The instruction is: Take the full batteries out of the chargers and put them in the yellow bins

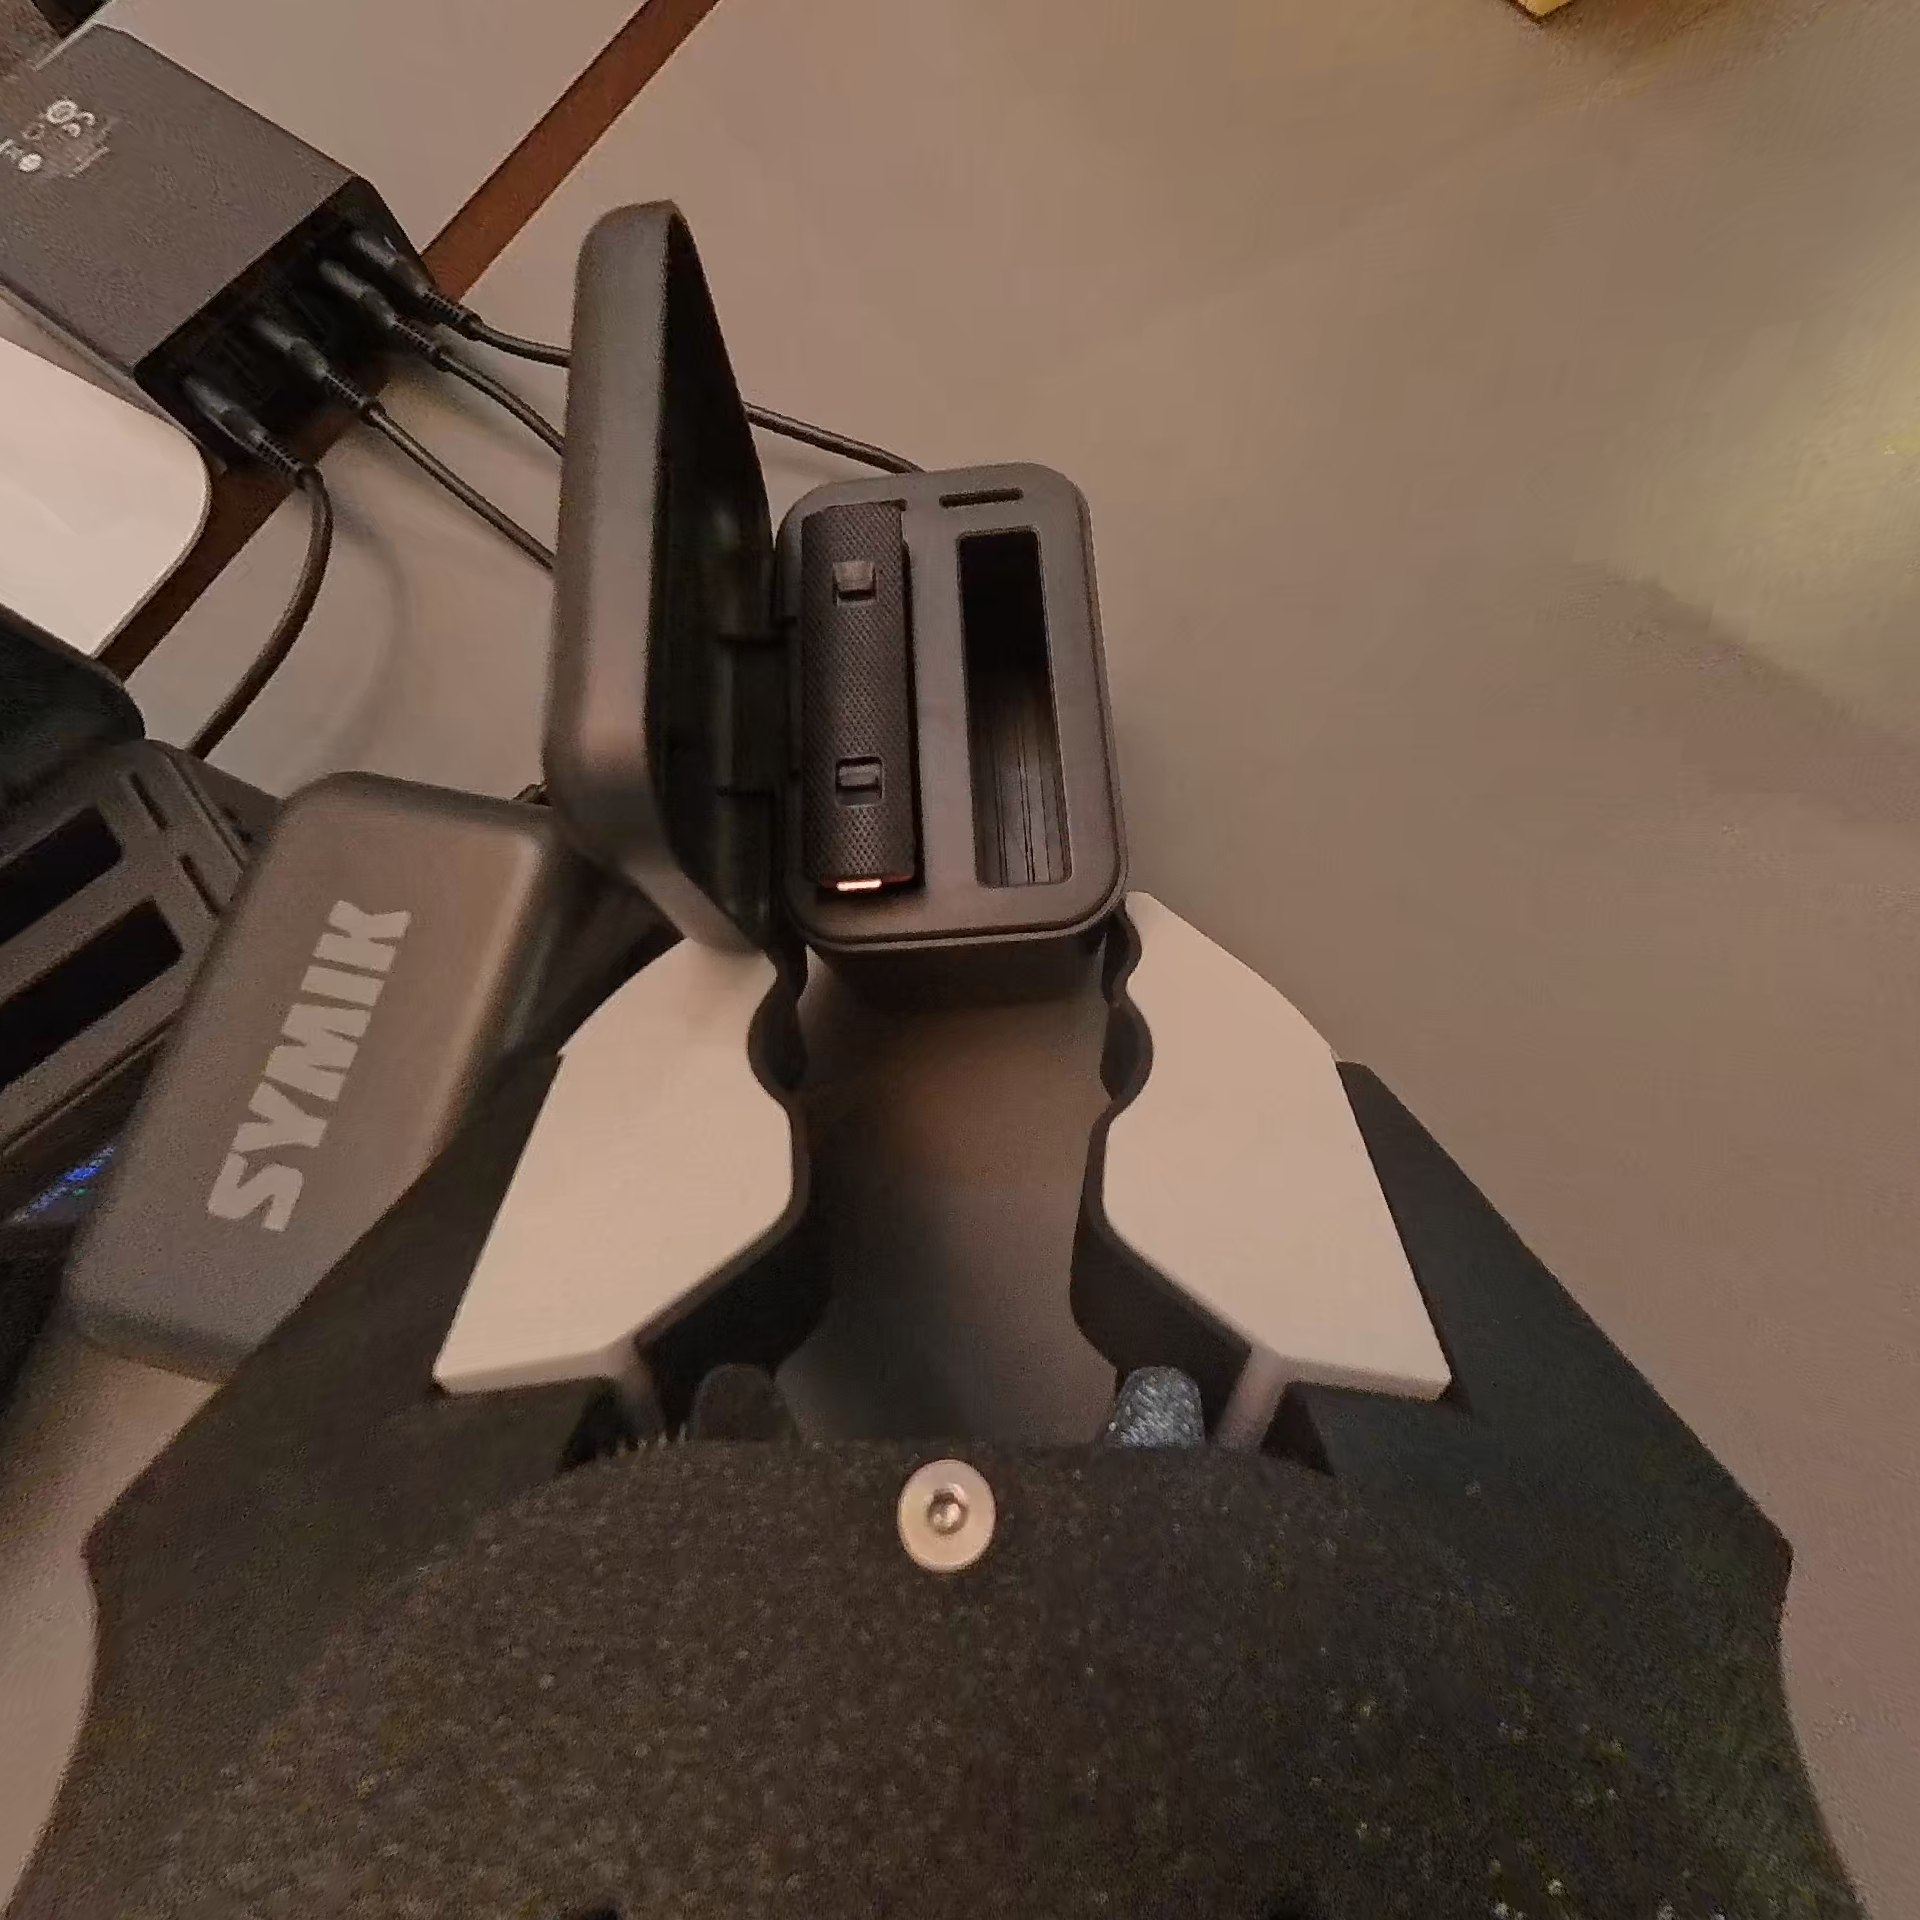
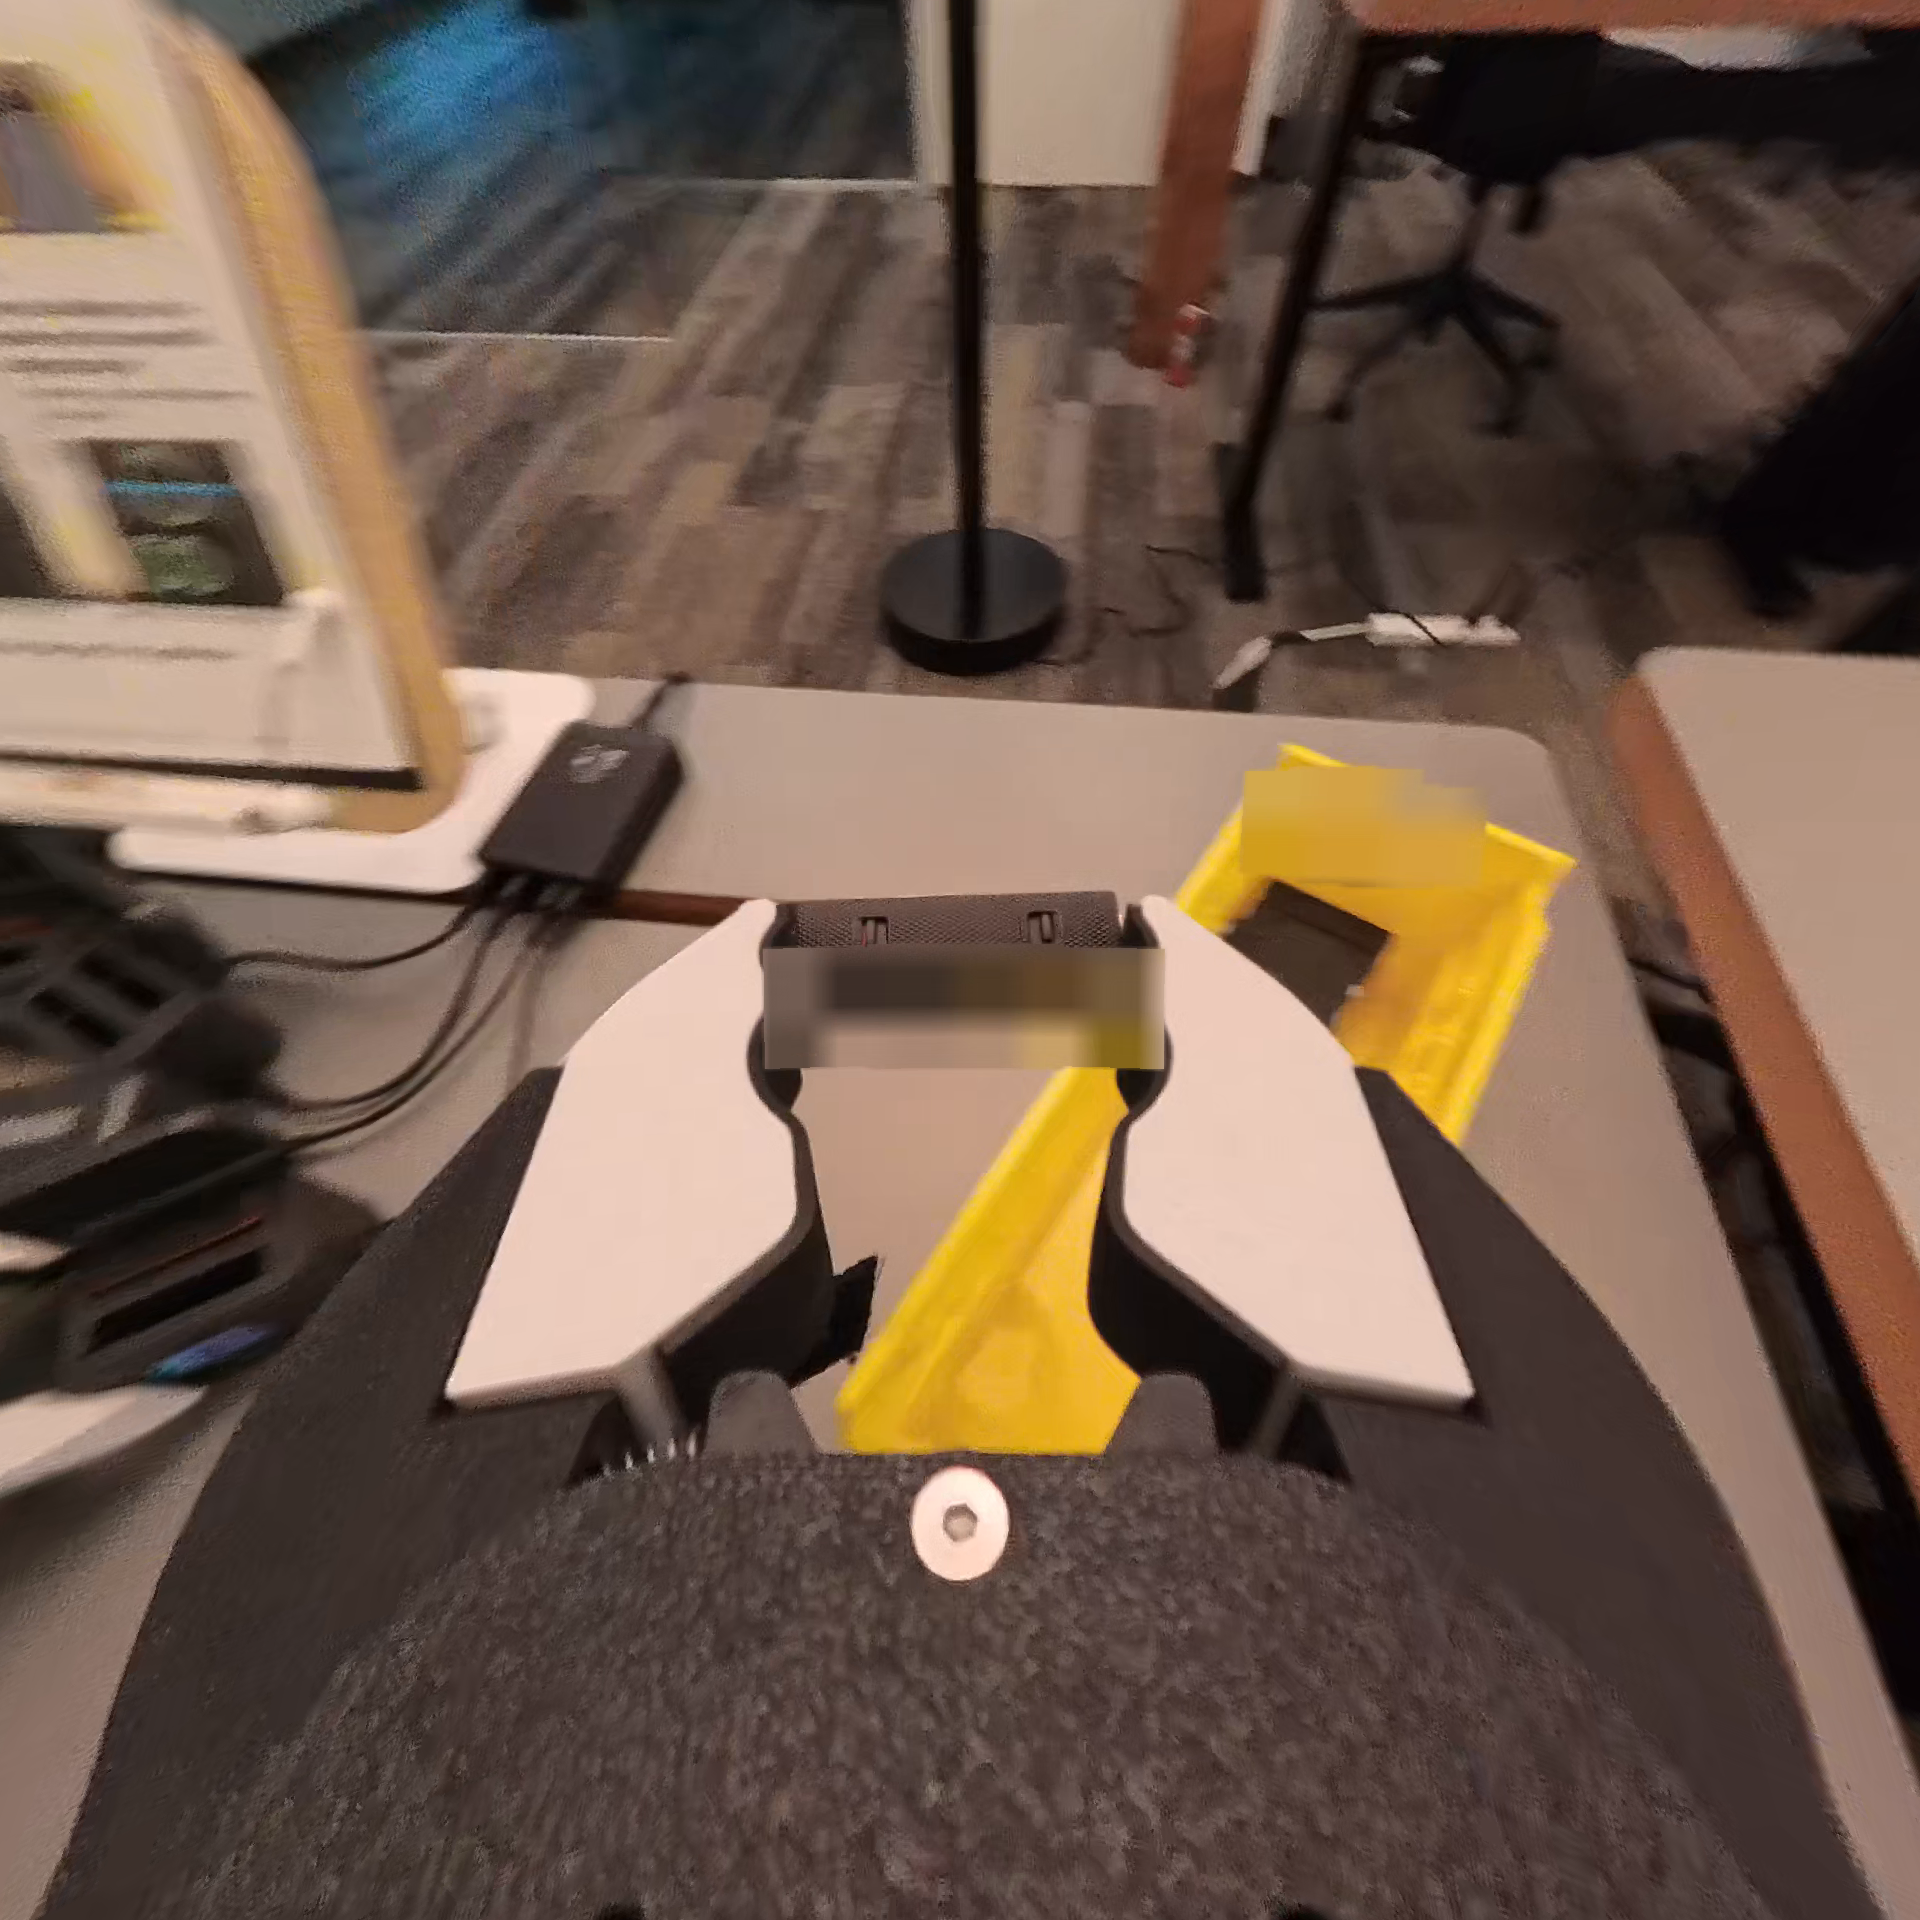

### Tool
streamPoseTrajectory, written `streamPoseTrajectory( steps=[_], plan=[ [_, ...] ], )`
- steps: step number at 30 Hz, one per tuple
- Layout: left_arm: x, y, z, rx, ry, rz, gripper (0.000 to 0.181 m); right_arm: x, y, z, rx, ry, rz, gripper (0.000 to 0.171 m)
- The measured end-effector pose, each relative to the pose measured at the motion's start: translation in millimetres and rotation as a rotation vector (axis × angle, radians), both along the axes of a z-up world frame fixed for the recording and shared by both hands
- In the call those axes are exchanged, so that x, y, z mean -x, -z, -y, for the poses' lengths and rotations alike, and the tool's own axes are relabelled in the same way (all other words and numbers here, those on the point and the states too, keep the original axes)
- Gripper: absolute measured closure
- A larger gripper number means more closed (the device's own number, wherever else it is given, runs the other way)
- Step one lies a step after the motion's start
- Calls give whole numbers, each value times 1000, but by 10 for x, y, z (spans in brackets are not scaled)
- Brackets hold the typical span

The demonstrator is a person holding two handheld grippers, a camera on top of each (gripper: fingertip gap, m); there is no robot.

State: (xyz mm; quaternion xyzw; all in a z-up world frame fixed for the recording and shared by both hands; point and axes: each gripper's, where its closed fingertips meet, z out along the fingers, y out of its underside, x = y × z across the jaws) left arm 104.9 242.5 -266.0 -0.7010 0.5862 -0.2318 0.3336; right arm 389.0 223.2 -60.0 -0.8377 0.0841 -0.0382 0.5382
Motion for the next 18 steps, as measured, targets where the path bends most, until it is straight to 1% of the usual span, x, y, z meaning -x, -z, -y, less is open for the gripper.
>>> streamPoseTrajectory(
  steps=[3, 5, 8, 13, 18],
  plan=[
    [-1, 0, 1, 0, 4, 8, 126, -540, 160, -73, 48, 139, -24, 111],
    [-3, 1, 1, 3, 6, 14, 126, -724, 308, -147, 77, 197, -55, 111],
    [0, 3, 5, 3, 9, 20, 126, -914, 506, -229, 110, 284, -76, 111],
    [17, 25, 12, 7, 12, 15, 126, -1210, 782, -235, 133, 437, -128, 111],
    [26, 37, 12, -9, 14, 3, 126, -1340, 1068, -241, 215, 519, -133, 111]
  ],
)
